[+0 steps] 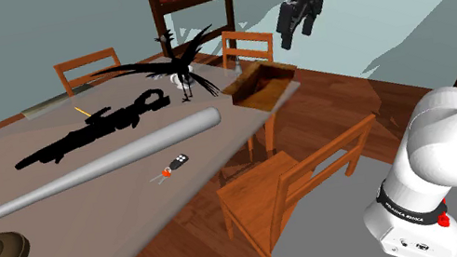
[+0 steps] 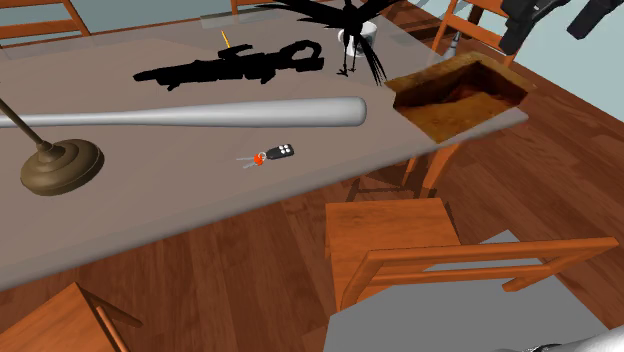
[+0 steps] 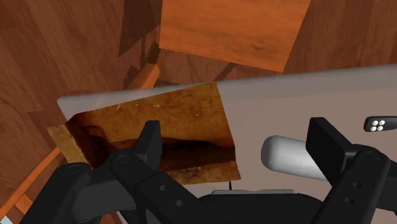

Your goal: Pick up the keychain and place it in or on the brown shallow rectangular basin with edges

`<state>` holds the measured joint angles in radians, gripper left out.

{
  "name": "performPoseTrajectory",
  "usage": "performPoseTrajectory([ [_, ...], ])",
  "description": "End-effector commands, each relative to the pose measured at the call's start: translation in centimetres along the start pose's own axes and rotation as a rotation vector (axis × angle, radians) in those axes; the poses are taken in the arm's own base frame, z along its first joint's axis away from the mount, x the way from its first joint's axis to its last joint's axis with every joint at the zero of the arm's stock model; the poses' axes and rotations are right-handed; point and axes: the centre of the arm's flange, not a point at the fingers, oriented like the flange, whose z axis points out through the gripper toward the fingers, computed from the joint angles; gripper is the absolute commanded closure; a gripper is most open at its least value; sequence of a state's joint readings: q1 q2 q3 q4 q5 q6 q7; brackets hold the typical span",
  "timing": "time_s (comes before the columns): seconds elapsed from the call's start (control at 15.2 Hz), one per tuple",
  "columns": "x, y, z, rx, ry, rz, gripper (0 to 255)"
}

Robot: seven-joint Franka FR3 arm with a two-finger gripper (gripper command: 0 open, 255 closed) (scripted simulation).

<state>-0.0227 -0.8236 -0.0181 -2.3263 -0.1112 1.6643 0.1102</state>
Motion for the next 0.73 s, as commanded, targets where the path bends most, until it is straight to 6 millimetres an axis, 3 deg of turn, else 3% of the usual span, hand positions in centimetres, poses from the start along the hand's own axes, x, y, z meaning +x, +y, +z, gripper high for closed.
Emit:
performPoseTrajectory([
  [0.0,0.0,0.0,0.0,0.000,0.000,0.000,0],
  [0.66,5.0,-9.9,7.4,0.010,-0.063,0.134,0],
])
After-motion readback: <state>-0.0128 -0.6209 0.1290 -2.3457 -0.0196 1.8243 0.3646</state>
